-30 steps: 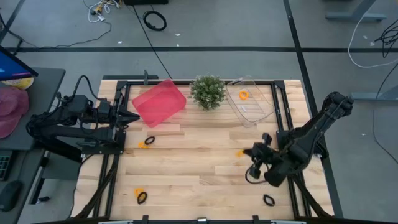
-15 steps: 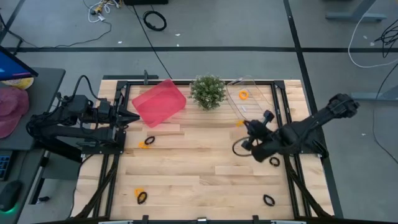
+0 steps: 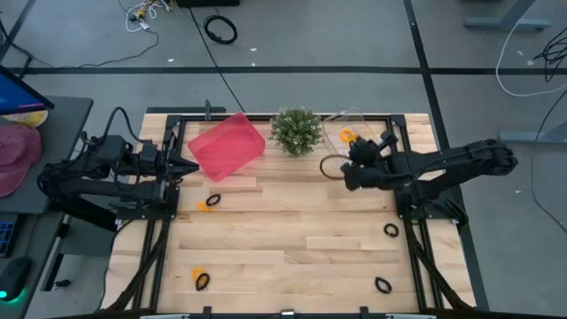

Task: Sort spring keychains
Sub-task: Put the yellow spring keychain into the transparent bin

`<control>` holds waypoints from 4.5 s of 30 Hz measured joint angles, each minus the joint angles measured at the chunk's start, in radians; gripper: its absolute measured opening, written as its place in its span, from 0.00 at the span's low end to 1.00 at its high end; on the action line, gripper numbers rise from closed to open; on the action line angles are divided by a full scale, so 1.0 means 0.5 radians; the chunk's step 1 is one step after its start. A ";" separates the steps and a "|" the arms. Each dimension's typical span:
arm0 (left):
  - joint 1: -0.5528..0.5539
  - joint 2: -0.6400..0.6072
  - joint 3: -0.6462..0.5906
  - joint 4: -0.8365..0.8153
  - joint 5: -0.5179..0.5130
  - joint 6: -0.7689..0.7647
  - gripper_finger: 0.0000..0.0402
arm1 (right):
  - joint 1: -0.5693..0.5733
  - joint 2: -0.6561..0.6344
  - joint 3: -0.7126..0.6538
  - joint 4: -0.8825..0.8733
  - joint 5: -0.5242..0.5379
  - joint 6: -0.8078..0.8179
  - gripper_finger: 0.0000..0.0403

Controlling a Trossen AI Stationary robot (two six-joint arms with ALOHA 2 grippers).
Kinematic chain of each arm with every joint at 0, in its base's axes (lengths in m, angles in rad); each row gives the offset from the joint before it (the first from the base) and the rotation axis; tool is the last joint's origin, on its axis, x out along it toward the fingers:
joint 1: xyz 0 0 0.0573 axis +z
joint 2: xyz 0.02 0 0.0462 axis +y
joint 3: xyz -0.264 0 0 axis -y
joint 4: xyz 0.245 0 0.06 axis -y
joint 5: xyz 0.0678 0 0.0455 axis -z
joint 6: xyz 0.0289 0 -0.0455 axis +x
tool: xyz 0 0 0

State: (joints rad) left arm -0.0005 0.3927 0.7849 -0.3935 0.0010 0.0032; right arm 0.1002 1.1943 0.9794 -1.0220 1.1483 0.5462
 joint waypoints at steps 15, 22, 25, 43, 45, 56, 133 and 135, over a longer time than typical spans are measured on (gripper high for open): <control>0.000 -0.001 0.001 0.000 0.000 -0.001 0.07 | -0.495 0.001 0.000 0.323 0.055 -0.504 0.01; 0.000 -0.001 0.000 0.000 0.000 0.000 0.07 | -0.540 0.001 0.000 0.468 0.041 -0.644 0.07; 0.000 0.000 0.000 0.001 0.000 0.000 0.07 | -0.540 0.001 0.000 0.489 0.026 -0.654 0.10; 0.000 -0.001 0.000 0.000 0.000 0.000 0.07 | -0.540 0.001 0.000 0.506 -0.010 -0.654 0.22; 0.000 0.000 0.000 0.000 0.000 0.000 0.07 | -0.540 0.001 0.000 0.506 -0.010 -0.654 0.23; 0.000 -0.001 0.000 0.000 0.000 0.000 0.07 | -0.540 0.001 0.000 0.506 -0.012 -0.655 0.23; 0.000 -0.001 0.000 0.001 0.000 0.000 0.07 | 0.983 -0.068 -0.277 1.916 -1.028 -0.738 0.23; 0.001 0.000 0.001 -0.001 0.000 -0.001 0.07 | 0.939 -0.151 -0.379 1.950 -1.078 -0.736 0.23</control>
State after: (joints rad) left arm -0.0002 0.3927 0.7853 -0.3939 0.0010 0.0029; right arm 0.5698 1.1187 0.7899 -0.0471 0.6095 0.1783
